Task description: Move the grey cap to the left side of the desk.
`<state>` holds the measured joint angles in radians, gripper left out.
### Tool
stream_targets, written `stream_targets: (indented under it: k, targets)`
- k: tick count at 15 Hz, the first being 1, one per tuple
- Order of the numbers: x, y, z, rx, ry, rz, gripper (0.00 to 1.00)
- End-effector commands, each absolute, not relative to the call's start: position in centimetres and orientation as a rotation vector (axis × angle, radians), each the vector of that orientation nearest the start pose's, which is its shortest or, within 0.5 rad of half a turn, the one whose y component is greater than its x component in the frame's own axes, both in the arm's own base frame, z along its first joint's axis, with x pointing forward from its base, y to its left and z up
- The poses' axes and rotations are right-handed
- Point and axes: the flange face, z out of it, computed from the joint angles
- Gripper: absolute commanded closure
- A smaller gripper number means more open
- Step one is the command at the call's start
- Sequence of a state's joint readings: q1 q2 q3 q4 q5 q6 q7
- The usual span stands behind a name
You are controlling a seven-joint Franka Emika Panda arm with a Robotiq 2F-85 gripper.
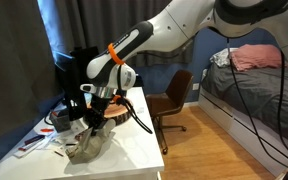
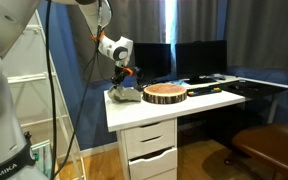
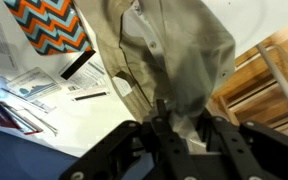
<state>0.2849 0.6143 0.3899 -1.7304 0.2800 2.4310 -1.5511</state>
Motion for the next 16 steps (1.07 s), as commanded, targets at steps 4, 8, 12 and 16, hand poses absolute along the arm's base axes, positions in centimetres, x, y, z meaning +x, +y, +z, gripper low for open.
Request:
stream_targets:
  k: [4, 8, 12, 16]
  targets:
    - [53.8, 36.8, 33.0, 1.957, 2.894, 0.346, 0.16]
    - [52.8, 32.1, 38.4, 2.169, 2.653, 0.186, 0.00]
    - [49.2, 28.9, 42.3, 2.438, 2.407, 0.068, 0.00]
    - [49.0, 28.7, 43.5, 2.505, 2.329, 0.041, 0.00]
